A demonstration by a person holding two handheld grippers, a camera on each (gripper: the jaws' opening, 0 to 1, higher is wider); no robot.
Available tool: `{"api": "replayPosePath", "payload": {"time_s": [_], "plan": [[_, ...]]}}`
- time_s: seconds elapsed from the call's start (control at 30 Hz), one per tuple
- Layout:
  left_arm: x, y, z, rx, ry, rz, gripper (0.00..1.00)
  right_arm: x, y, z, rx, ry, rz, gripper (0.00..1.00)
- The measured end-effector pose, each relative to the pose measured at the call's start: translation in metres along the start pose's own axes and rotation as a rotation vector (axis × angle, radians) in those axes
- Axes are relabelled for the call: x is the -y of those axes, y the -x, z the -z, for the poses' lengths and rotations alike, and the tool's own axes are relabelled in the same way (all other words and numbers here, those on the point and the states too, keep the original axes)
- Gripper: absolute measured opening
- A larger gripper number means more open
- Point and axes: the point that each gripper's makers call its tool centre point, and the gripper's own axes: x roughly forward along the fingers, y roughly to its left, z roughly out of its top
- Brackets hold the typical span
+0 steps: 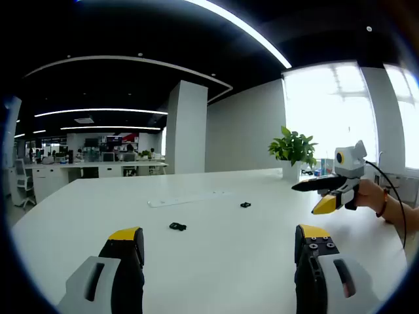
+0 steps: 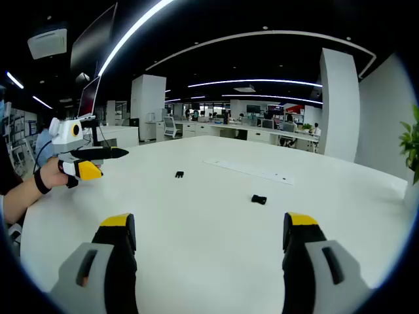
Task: Snap the two parts of the plastic buckle together until the buckle closes and remains connected.
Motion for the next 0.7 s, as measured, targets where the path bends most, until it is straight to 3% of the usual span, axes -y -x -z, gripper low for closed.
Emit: {"api": "replayPosePath", "payload": {"time_s": [0.7], "plan": [[0.0067,0.0029,0.0015,0.005,0.002,0.005,0.97,0.0005,0.0003,-0.0006,0.000,0.004,-0.002,0.93]]}}
